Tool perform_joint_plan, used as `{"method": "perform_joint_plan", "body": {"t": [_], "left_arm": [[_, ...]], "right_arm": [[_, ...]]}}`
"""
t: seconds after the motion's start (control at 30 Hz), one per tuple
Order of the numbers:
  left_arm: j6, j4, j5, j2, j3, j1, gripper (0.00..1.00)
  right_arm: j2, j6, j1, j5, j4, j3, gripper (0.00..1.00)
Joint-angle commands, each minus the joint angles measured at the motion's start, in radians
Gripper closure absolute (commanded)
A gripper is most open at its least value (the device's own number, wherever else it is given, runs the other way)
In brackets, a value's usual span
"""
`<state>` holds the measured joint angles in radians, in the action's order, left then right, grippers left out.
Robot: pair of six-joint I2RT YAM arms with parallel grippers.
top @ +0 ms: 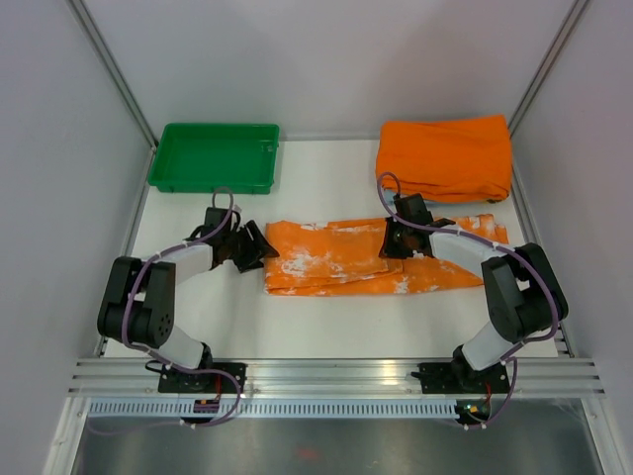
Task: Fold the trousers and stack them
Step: Fold the trousers
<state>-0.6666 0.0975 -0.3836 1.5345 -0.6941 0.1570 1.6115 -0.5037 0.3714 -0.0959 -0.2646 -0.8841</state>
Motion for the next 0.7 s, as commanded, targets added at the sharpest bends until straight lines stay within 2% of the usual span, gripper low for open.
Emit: {"method": "perform_joint_plan", "body": {"t": [0.0, 0.03, 0.13, 0.2, 0.23, 0.3, 0.47, 0.67], "left_arm": [[0.050, -0.080, -0.020, 0.044, 0.011, 0.001, 0.37], [0.050, -0.091, -0.029, 0.053, 0.016, 0.001, 0.41], [0.045, -0.182, -0.075, 0.079, 0.027, 0.001, 0.44], [0.045, -0.206, -0.083, 0.091, 0.027, 0.001, 0.61], [0.047, -0.206, -0.074, 0.092, 0.027, 0.001, 0.78], [0.053, -0.179, -0.032, 0.082, 0.019, 0.001, 0.98], [0.102, -0.041, 0.133, -0.013, -0.027, -0.001, 0.98], [0.211, 0.140, 0.201, -0.126, -0.117, -0.085, 0.98]], "right_arm": [[0.002, -0.006, 0.003, 0.022, 0.033, -0.001, 0.84], [0.002, -0.006, 0.003, 0.024, 0.033, -0.001, 0.84], [0.001, -0.002, 0.003, 0.025, 0.027, -0.003, 0.84], [-0.002, -0.002, 0.003, 0.028, 0.025, -0.001, 0.84], [-0.005, -0.004, 0.001, 0.027, 0.024, -0.001, 0.84], [-0.009, -0.004, 0.003, 0.028, 0.024, -0.001, 0.84], [-0.004, -0.013, 0.009, 0.025, 0.024, -0.009, 0.84], [-0.010, -0.082, 0.129, 0.031, 0.076, -0.029, 0.83]]}}
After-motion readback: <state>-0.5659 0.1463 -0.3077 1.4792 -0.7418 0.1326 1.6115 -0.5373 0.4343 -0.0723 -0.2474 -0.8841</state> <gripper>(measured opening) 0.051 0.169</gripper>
